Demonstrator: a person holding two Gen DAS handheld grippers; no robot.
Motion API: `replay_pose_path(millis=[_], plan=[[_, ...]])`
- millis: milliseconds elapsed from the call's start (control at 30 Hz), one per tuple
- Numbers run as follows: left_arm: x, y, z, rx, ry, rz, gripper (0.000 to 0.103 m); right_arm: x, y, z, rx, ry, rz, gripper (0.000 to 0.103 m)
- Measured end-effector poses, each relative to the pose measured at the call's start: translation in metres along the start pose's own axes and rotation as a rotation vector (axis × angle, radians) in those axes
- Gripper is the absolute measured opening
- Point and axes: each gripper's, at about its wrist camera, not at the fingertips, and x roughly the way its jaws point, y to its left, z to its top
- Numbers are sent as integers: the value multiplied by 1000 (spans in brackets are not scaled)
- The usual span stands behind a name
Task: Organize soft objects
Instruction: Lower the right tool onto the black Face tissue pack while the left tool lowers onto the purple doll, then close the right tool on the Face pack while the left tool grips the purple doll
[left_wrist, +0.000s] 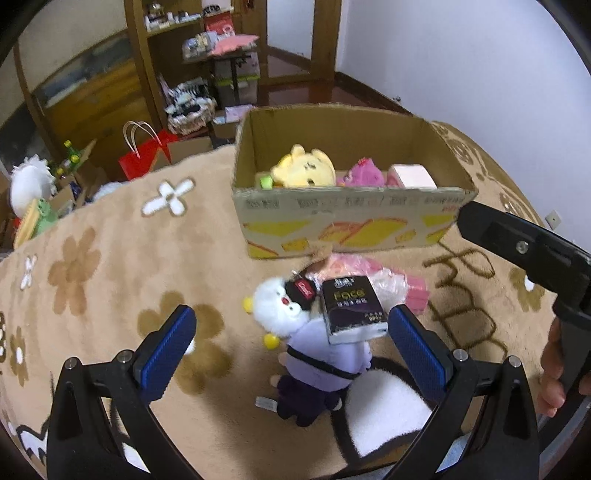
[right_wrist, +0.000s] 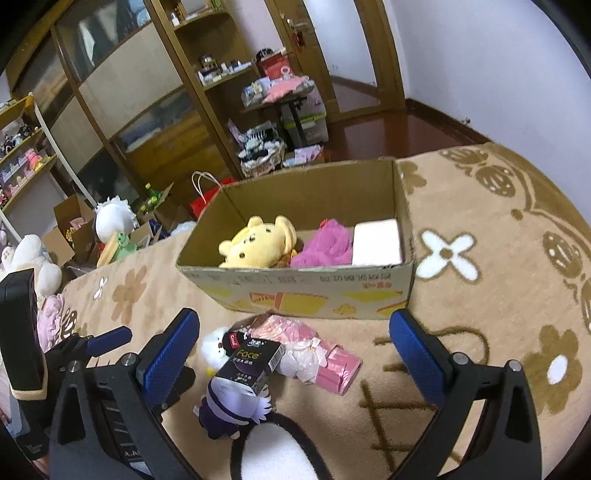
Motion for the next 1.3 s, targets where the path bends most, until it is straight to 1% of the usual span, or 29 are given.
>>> replay_pose_path(millis=[100, 200, 267, 500, 567, 700, 767, 867, 1067, 1100, 1233, 1300], plan=[[8, -3, -1, 10, 26, -52, 103, 12, 2, -2, -3, 39, 7, 103], [14, -7, -4, 22, 44, -89, 103, 24, 3, -3, -11, 77, 12, 103], [18, -9, -6, 30, 55, -102, 103, 31, 5, -6, -15, 102, 20, 103], [42, -8, -13, 37, 103, -97, 103, 53, 10, -14, -29, 184, 32, 103], [47, -6, -14, 30, 112, -113, 103, 57, 11, -15, -34, 199, 40, 103], [56, -2, -18, 18, 127, -171, 103, 66, 14, -19, -40, 236, 62, 102], [60, 0, -21, 19, 135, -174, 103, 70, 15, -21, -41, 251, 68, 102], [67, 1, -25, 23, 148, -168, 103, 76, 15, -24, -43, 275, 77, 94], [77, 8, -25, -22, 165, -173, 103, 87, 21, -30, -48, 309, 92, 92], [78, 9, -25, -24, 166, -167, 103, 89, 23, -31, -53, 314, 93, 90], [83, 10, -27, -29, 177, -162, 103, 96, 25, -37, -62, 329, 93, 79], [86, 9, -28, -27, 188, -162, 103, 99, 23, -39, -39, 334, 109, 71]])
